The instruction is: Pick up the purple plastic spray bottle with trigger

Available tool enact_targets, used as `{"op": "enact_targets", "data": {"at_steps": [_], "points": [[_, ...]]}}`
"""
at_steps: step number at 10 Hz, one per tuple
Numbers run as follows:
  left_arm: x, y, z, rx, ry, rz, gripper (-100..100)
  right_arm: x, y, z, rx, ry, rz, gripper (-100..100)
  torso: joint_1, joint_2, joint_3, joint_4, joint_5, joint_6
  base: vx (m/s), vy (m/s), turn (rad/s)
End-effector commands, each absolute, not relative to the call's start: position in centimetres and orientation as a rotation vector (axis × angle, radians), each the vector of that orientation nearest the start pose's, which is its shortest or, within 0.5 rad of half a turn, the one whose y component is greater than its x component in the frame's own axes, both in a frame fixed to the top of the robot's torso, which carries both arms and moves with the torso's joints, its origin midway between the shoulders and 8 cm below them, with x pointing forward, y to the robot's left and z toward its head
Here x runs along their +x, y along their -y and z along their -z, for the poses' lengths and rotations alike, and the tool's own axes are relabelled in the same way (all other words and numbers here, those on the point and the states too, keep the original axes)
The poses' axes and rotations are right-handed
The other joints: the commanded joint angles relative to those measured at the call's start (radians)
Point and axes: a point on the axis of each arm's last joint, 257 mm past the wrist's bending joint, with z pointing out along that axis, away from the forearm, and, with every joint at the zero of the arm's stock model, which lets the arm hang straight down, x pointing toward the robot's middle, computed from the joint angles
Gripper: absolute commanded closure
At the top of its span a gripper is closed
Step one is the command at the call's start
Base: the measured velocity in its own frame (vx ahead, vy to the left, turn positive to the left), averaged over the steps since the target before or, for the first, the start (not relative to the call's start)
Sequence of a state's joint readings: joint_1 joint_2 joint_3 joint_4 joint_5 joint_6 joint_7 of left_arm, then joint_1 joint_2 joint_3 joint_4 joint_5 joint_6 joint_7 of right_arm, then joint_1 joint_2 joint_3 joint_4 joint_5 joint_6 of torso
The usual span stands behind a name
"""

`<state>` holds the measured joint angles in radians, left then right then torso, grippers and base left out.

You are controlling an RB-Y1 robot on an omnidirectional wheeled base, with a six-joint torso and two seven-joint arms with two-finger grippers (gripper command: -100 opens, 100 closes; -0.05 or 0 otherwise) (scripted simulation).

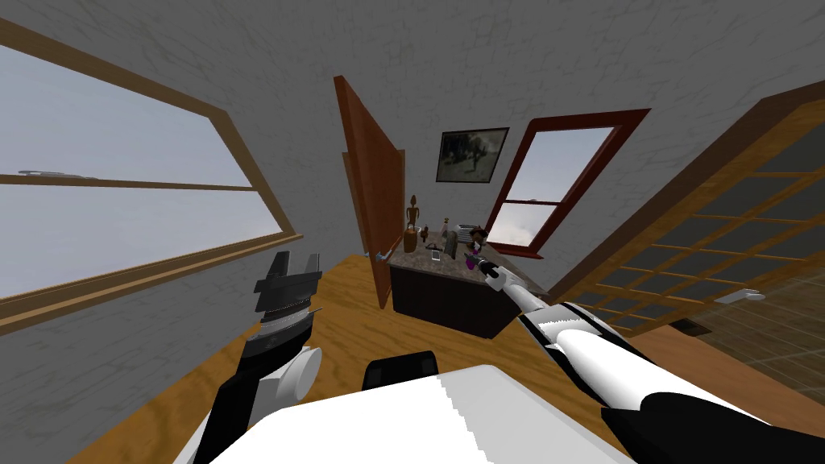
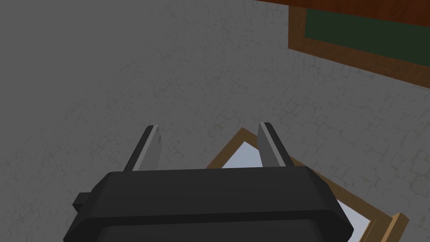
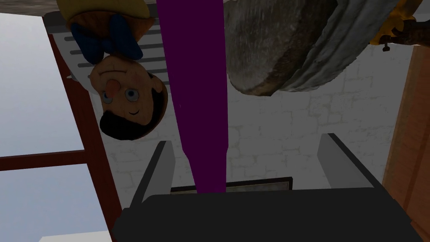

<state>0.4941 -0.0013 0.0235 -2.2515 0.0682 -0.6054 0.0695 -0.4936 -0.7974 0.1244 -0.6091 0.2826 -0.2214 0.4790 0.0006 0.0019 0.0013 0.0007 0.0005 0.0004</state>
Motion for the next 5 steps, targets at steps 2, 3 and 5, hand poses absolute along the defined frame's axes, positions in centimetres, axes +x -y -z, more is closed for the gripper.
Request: {"op": "enact_targets", "data": {"at_steps": [2,3,5], "points": [[32.8,-29.4,-3.4,-0.654,-0.488,1.403,0,59.5,59.5,22.1,0.25,-1.763,0.185,-100,-0.001,-0.001,-0.001,0.0,0.0,0.0,0.009,0.0,0.001],[32.8,-29.4,-3.4,-0.654,-0.488,1.403,0,58.4,60.8,23.4,0.278,-1.79,0.207,-100,-0.001,-0.002,-0.001,-0.001,0.0,0.0,0.006,-0.002,0.003],[32.8,-29.4,-3.4,-0.654,-0.488,1.403,0,58.6,60.6,23.1,0.276,-1.785,0.203,-100,-0.001,-0.001,-0.001,-0.001,-0.001,0.0,0.0,0.0,0.0]]}}
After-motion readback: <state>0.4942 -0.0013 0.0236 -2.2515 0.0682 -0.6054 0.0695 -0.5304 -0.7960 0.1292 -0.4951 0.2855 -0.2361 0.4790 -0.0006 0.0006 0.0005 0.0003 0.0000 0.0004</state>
